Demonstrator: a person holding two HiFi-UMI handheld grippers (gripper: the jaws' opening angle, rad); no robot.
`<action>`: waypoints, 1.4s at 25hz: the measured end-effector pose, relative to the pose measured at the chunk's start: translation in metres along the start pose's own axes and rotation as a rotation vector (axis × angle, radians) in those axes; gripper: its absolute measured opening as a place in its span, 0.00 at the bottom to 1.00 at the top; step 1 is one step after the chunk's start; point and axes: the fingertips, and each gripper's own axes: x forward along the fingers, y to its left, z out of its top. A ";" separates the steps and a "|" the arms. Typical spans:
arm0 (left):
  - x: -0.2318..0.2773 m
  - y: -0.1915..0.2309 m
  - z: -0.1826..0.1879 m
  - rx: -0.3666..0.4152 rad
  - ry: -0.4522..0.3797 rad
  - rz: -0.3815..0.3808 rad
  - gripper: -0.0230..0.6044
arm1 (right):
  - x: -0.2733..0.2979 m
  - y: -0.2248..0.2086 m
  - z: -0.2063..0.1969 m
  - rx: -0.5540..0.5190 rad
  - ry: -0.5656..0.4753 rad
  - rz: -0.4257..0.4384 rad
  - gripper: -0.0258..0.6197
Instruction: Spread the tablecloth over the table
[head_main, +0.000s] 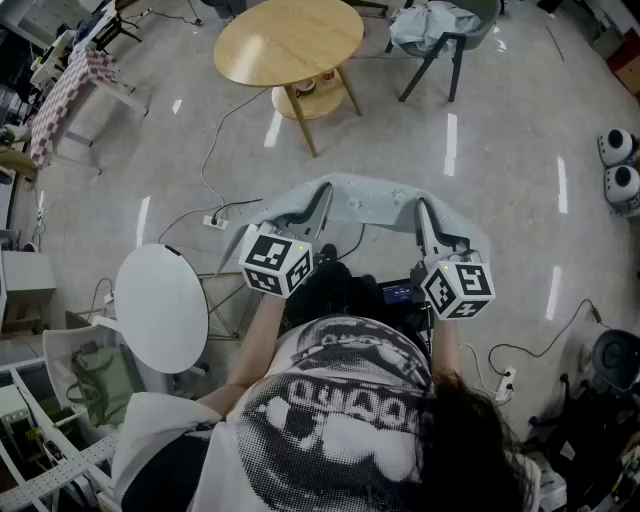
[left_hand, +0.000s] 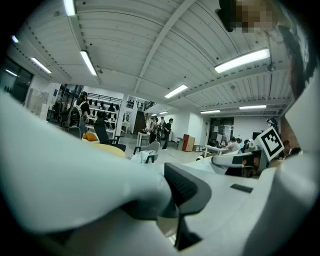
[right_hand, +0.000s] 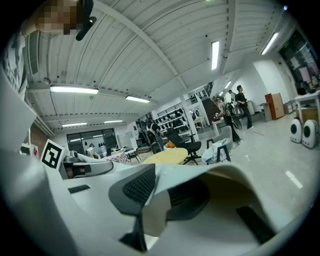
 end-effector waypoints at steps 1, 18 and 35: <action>0.001 0.000 -0.001 -0.002 0.001 0.002 0.11 | 0.001 -0.001 0.000 0.000 0.002 0.002 0.13; 0.018 -0.008 0.014 0.052 0.025 0.003 0.11 | 0.004 -0.018 0.012 0.074 -0.030 0.025 0.13; 0.126 0.064 0.043 0.046 0.013 -0.072 0.11 | 0.113 -0.067 0.044 0.102 -0.038 -0.022 0.13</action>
